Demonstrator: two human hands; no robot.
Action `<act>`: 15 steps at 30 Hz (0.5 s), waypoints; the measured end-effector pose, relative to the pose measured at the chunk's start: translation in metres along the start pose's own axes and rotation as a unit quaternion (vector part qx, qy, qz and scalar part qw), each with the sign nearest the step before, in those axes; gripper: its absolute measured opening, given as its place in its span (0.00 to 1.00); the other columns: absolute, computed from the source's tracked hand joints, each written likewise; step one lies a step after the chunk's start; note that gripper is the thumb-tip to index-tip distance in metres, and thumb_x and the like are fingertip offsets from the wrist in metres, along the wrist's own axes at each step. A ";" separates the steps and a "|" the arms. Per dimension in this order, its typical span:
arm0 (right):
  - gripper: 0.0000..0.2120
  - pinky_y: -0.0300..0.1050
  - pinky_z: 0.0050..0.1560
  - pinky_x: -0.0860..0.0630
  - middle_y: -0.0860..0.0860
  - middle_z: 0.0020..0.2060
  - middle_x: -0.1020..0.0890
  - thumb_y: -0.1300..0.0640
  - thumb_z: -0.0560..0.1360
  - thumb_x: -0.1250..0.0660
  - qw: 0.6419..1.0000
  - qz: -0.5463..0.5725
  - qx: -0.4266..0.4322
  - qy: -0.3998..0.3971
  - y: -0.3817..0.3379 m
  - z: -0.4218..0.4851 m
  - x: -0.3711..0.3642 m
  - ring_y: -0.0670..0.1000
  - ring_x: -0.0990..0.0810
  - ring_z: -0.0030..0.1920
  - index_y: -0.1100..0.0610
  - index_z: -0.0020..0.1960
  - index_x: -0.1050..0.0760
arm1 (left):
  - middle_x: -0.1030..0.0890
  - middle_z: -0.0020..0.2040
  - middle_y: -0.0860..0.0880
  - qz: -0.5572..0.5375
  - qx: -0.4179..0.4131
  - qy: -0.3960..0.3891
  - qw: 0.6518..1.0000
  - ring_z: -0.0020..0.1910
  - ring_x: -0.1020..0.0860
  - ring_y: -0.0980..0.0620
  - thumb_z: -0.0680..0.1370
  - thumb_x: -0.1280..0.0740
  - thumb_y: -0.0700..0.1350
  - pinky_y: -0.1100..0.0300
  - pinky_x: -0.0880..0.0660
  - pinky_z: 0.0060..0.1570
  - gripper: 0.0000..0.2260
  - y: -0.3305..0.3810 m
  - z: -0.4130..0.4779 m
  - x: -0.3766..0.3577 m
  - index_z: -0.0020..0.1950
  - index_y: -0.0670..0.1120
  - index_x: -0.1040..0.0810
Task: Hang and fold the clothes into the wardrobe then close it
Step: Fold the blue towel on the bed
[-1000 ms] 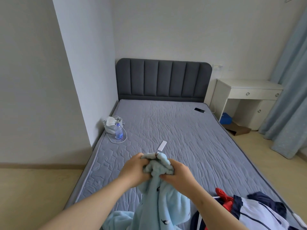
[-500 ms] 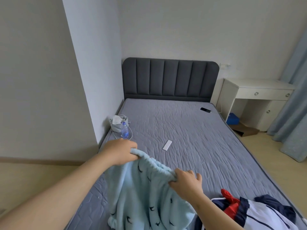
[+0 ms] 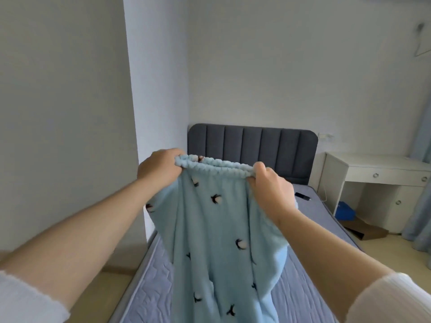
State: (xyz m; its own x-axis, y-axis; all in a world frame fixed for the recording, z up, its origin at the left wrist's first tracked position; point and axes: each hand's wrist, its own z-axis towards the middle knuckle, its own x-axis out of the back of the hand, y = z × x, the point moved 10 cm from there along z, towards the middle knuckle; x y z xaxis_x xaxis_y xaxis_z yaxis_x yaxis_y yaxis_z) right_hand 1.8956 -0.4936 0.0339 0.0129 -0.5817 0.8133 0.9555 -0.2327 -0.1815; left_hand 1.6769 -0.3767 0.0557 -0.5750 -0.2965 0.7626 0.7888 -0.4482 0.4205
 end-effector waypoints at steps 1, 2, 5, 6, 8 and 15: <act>0.02 0.43 0.28 0.43 0.54 0.46 0.24 0.61 0.78 0.43 0.998 -0.044 0.025 0.035 -0.008 0.015 0.023 0.56 0.29 0.37 0.57 0.51 0.36 | 0.22 0.47 0.48 0.020 -0.011 0.036 0.999 0.44 0.25 0.45 0.73 0.41 0.42 0.58 0.33 0.38 0.09 0.007 0.010 0.023 0.48 0.51 0.24; 0.05 0.43 0.31 0.42 0.54 0.48 0.23 0.62 0.77 0.42 0.993 -0.082 0.046 0.066 -0.017 0.028 0.044 0.57 0.28 0.40 0.57 0.53 0.34 | 0.23 0.47 0.47 0.036 -0.020 0.069 0.997 0.44 0.26 0.44 0.74 0.42 0.42 0.58 0.33 0.38 0.09 0.013 0.018 0.045 0.49 0.51 0.24; 0.11 0.46 0.44 0.43 0.54 0.50 0.22 0.64 0.73 0.39 0.974 -0.157 0.086 0.141 -0.038 0.056 0.097 0.57 0.27 0.53 0.58 0.56 0.32 | 0.24 0.48 0.45 0.045 -0.034 0.153 0.987 0.42 0.28 0.44 0.74 0.42 0.43 0.57 0.35 0.37 0.09 0.032 0.033 0.104 0.50 0.50 0.25; 0.12 0.47 0.46 0.43 0.54 0.51 0.22 0.64 0.73 0.38 0.969 -0.167 0.085 0.163 -0.042 0.062 0.112 0.57 0.28 0.54 0.58 0.56 0.32 | 0.24 0.48 0.45 0.046 -0.036 0.177 0.982 0.41 0.29 0.44 0.74 0.42 0.43 0.56 0.35 0.37 0.09 0.037 0.036 0.122 0.51 0.50 0.25; 0.13 0.50 0.54 0.40 0.53 0.52 0.23 0.64 0.72 0.37 0.965 -0.154 0.072 0.199 -0.049 0.072 0.138 0.57 0.30 0.55 0.57 0.56 0.33 | 0.25 0.48 0.44 0.057 -0.048 0.220 0.973 0.41 0.30 0.44 0.74 0.41 0.43 0.55 0.36 0.38 0.08 0.047 0.038 0.156 0.51 0.49 0.26; 0.15 0.56 0.61 0.40 0.55 0.54 0.25 0.59 0.79 0.45 0.940 -0.089 0.107 0.312 -0.066 0.072 0.185 0.59 0.28 0.55 0.57 0.66 0.34 | 0.25 0.43 0.50 -0.010 -0.088 0.234 0.968 0.42 0.29 0.46 0.74 0.37 0.43 0.57 0.34 0.39 0.02 0.051 0.034 0.215 0.45 0.49 0.26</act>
State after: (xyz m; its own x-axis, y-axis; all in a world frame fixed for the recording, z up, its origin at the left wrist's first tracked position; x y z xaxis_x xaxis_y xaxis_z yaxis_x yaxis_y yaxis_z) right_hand 1.8559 -0.5296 0.2359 -0.2639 -0.9083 0.3247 0.9645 -0.2462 0.0951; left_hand 1.6005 -0.4342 0.2580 -0.6582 -0.6165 0.4320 0.7504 -0.5830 0.3113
